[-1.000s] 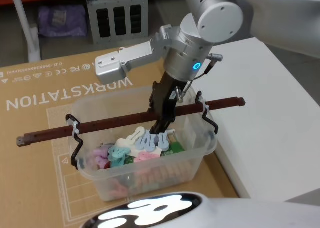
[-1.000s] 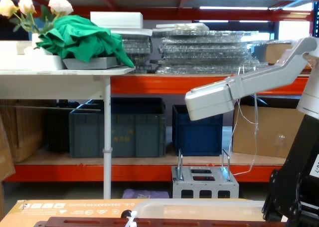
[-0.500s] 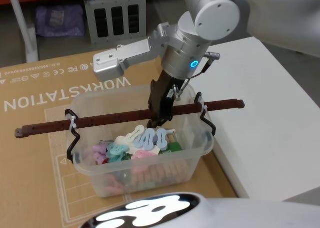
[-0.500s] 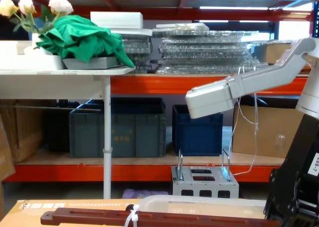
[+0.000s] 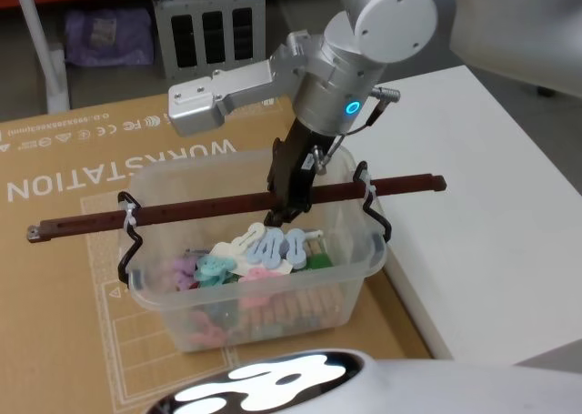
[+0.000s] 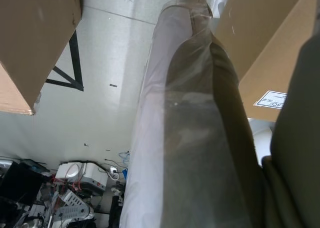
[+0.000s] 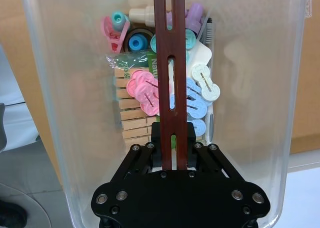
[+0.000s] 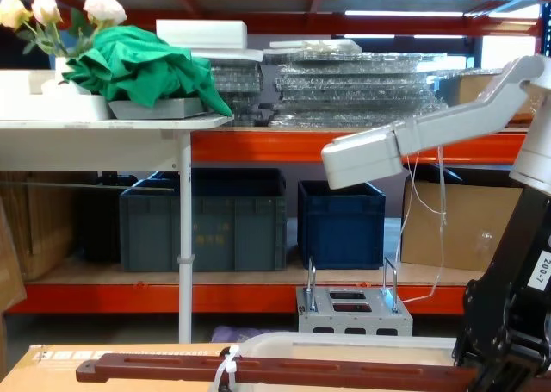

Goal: Use one hand to grasp the basket and place it at the designated location.

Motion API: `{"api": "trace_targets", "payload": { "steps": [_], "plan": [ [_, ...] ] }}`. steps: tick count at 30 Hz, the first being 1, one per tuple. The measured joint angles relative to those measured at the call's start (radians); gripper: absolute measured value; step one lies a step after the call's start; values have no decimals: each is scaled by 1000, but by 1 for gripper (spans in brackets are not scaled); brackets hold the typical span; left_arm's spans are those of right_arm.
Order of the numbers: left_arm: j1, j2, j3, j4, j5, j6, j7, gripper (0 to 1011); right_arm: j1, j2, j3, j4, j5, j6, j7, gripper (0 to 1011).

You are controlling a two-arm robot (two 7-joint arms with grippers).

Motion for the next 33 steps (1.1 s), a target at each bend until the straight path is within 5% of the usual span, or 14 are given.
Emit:
{"api": "trace_targets", "payload": {
  "steps": [17,33],
  "plan": [
    [0,0,0,0,0,0,0,0,25,27,58,5,85,-1,13,240],
    [0,0,0,0,0,0,0,0,52,44,141,88,165,34,26,240]
  ]
}}
